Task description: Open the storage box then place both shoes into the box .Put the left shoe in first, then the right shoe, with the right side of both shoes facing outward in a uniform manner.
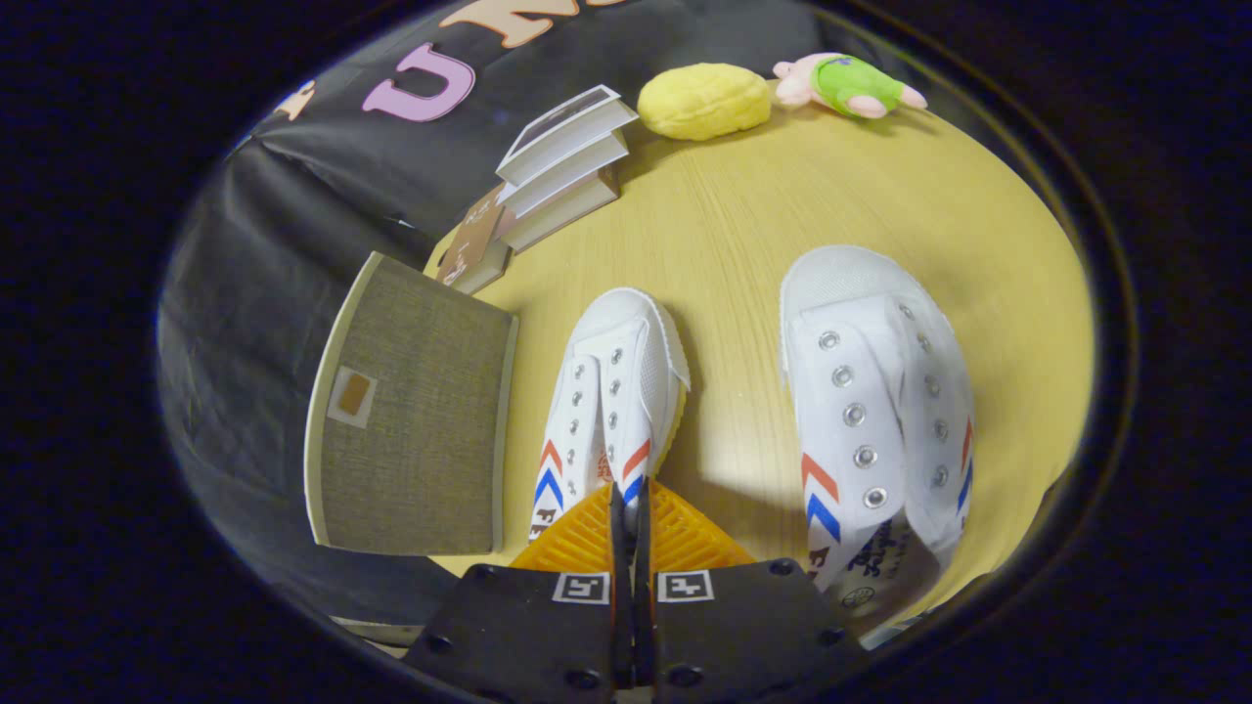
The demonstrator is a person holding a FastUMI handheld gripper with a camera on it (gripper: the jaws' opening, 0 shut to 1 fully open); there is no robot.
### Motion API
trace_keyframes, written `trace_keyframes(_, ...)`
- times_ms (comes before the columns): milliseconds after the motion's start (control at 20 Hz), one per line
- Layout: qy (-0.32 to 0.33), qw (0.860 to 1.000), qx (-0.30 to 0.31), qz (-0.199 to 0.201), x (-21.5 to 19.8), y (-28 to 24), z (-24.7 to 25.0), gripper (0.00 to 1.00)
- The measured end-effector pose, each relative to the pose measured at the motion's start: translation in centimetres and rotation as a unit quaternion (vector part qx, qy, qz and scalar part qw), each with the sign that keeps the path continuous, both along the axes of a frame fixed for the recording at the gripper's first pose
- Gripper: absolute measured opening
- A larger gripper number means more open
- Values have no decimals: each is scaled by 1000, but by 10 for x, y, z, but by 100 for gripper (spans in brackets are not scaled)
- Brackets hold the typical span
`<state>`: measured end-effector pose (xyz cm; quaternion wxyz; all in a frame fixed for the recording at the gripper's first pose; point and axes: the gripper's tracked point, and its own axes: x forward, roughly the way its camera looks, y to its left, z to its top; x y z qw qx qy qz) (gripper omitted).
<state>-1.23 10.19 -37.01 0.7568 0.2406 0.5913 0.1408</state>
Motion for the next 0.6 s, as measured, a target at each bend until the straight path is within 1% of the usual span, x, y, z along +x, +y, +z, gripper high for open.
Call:
trace_keyframes(150, -3, 1000, 17, -26, 5, -2, 12, 4)
trace_keyframes(400, -8, 996, 59, -64, 19, 7, 46, 4)
trace_keyframes(600, -34, 993, 76, -78, 36, 16, 86, 4)
